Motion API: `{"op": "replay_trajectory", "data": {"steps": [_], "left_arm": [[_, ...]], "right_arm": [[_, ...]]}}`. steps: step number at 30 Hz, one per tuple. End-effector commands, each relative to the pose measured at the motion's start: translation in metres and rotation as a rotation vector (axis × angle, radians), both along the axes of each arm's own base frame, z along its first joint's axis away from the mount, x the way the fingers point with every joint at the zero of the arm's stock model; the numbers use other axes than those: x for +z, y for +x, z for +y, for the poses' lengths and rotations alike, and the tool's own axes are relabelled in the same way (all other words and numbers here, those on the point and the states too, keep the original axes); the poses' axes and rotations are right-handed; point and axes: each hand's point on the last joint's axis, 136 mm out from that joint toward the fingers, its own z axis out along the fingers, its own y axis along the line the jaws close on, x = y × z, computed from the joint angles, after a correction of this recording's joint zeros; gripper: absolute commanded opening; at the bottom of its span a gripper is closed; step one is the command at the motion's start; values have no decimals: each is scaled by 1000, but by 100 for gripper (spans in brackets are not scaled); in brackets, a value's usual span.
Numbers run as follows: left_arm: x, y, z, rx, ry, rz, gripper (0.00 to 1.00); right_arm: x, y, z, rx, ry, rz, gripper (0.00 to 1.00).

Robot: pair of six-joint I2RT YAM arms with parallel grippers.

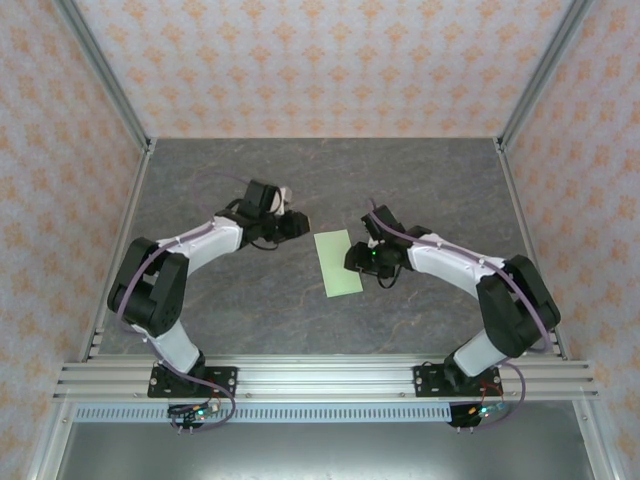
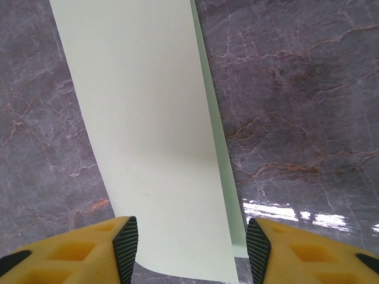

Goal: Fold a paper plane with a square sheet of paper (fold left side to right side)
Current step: First fold the square sheet of paper in half at the center of the table, then fold the triangle a second time at the center of the table.

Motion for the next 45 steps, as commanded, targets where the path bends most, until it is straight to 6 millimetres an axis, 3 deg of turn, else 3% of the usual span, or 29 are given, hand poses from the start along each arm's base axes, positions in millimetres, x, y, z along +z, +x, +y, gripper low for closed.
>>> {"op": "replay_trajectory", "data": {"steps": [1, 11, 20, 27, 36, 45], "left_arm": [[3, -13, -7, 16, 11, -33, 33], [6, -39, 0, 19, 33, -64, 38], [16, -44, 5, 23, 46, -86, 39], [37, -50, 10, 4, 71, -155, 41], [50, -63, 18, -6, 73, -206, 43], [55, -71, 23, -37, 100, -230, 45]], "right_arm": [[-9, 0, 6, -13, 38, 30, 56], [-21, 10, 7, -56, 175, 89, 58], [-31, 8, 20, -44, 240, 147, 57], [-15, 20, 23, -62, 307, 102, 49], [-1, 38, 31, -67, 412, 69, 37], [2, 47, 34, 1, 428, 53, 37]]}}
